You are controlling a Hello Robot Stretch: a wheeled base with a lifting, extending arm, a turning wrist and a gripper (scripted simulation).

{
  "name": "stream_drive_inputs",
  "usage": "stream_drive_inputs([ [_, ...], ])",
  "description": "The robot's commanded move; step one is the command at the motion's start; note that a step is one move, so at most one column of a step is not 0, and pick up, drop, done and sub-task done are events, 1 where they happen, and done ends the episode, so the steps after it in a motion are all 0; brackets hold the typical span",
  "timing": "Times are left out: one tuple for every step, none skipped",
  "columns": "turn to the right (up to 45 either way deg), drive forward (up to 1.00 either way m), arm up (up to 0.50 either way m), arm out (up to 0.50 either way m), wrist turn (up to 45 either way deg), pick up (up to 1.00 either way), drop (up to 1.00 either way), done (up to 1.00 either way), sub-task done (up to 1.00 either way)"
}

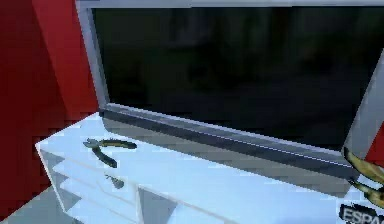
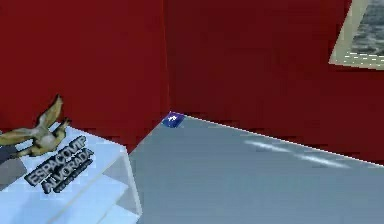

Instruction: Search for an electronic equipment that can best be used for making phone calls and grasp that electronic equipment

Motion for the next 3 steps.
stream_drive_inputs([
  [45.0,0.00,0.00,0.00,0.0,0.00,0.00,0.00,0.00],
  [39.0,0.00,0.00,0.00,0.0,0.00,0.00,0.00,0.00],
  [3.0,0.00,0.00,0.00,0.0,0.00,0.00,0.00,0.00],
])
